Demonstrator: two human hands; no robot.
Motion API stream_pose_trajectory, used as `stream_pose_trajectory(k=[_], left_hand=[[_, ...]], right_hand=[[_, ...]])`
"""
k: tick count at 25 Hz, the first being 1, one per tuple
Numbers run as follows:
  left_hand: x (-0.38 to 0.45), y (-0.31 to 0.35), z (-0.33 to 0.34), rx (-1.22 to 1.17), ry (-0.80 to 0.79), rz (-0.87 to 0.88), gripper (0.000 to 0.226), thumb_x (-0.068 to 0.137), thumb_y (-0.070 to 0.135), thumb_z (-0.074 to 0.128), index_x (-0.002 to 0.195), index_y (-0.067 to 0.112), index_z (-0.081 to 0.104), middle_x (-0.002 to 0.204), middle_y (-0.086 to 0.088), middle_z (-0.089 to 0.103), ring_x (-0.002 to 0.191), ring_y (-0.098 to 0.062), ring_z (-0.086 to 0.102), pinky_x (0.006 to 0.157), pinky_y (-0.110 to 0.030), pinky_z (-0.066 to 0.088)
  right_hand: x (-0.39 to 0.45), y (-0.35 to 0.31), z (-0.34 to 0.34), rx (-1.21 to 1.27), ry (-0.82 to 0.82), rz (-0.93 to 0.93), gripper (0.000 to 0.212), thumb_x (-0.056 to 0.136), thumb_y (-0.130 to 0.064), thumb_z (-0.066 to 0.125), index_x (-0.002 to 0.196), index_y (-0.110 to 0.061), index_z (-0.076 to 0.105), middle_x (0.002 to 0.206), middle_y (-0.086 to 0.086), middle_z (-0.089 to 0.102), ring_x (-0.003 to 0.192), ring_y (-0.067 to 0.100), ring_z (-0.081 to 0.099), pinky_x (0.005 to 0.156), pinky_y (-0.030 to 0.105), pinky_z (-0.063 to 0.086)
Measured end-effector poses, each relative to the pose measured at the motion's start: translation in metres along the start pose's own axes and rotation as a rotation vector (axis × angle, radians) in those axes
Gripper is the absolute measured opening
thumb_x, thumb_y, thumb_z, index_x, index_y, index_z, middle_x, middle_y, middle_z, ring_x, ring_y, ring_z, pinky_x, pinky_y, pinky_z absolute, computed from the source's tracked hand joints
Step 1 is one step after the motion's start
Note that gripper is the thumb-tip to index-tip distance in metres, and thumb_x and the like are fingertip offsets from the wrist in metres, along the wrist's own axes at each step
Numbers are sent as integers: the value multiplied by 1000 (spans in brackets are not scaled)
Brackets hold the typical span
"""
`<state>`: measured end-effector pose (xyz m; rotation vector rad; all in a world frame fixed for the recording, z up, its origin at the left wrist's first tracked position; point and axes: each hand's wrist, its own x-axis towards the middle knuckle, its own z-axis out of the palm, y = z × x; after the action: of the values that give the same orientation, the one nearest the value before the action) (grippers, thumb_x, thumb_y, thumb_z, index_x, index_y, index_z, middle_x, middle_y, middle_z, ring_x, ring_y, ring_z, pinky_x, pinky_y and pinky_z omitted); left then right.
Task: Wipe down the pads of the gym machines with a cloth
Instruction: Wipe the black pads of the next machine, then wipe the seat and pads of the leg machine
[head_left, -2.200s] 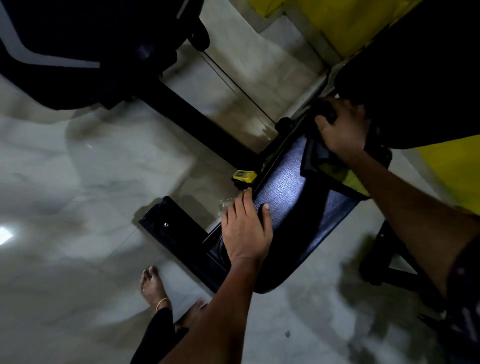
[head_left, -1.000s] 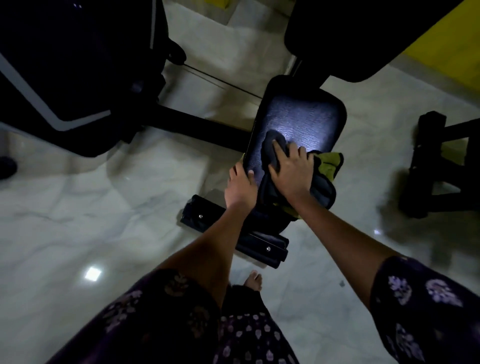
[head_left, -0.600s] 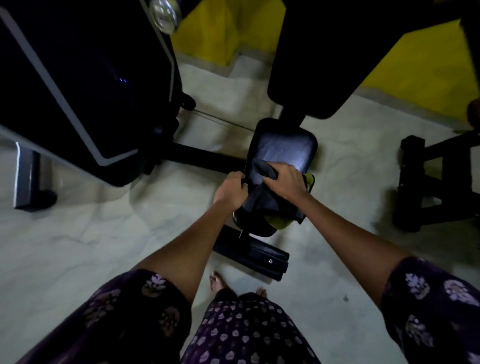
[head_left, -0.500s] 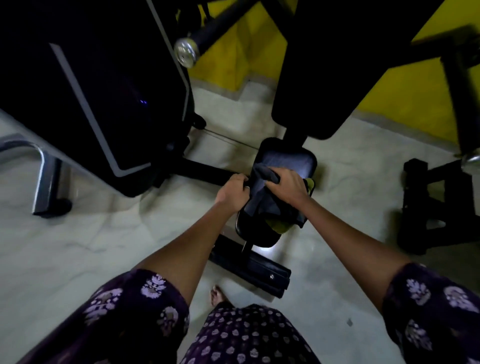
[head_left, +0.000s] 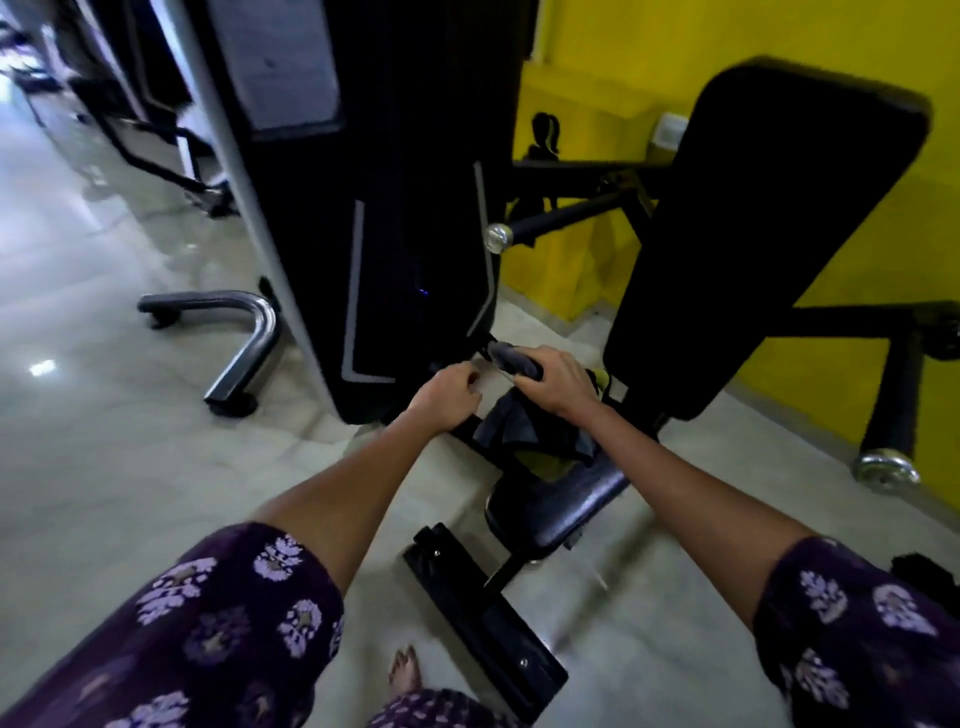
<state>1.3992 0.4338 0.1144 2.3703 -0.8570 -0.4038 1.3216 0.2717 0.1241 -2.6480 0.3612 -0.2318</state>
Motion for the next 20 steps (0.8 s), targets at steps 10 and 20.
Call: stream_pose_trajectory(k=[10, 20], left_hand=[[-140, -84, -101, 53, 326, -321, 25, 84, 14, 56, 107, 3, 58, 108, -15, 63, 102, -32, 58, 86, -39, 47], [-235, -207, -213, 19, 538, -537, 35, 89, 19, 55, 123, 10, 53, 123, -11, 59, 110, -28, 57, 93, -38, 47]], right_hand=[[5, -170, 39, 73, -108, -438, 47, 85, -27, 63, 131, -20, 55, 117, 12, 62, 109, 30, 57, 90, 37, 45], [36, -359, 115, 121, -219, -696, 45, 84, -26, 63, 129, -18, 58, 120, 10, 60, 113, 28, 55, 94, 38, 43]])
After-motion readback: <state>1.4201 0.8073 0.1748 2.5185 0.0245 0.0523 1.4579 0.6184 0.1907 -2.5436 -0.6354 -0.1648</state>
